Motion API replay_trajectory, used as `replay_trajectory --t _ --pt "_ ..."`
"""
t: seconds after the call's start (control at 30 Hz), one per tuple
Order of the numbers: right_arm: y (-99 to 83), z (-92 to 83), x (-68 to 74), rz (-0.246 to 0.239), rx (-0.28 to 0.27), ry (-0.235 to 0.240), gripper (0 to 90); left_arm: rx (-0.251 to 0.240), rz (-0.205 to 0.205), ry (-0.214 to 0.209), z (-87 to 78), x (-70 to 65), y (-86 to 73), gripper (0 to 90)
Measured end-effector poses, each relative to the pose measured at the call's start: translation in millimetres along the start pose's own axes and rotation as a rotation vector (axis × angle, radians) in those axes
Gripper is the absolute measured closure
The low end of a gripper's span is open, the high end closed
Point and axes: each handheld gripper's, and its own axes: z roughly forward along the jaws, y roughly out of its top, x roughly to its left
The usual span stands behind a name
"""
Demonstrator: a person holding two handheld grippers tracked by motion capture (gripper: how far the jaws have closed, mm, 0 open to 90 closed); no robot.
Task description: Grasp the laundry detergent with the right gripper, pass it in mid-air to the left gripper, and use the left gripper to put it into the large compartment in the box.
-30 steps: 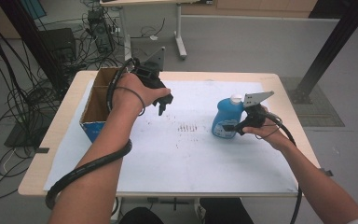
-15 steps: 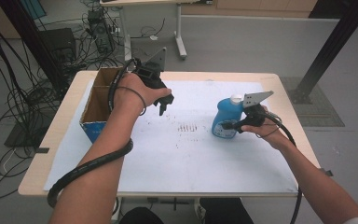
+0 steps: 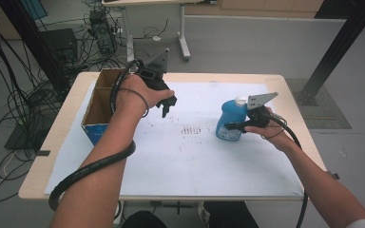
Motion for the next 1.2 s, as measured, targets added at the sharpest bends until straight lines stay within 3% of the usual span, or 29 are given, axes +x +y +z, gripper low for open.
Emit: replay_trajectory --t 1.2 --pt "0.2 0.2 -0.5 0.011 0.001 -0.001 42.8 -0.01 -0.007 0.005 -3.0 1.1 -0.9 6.0"
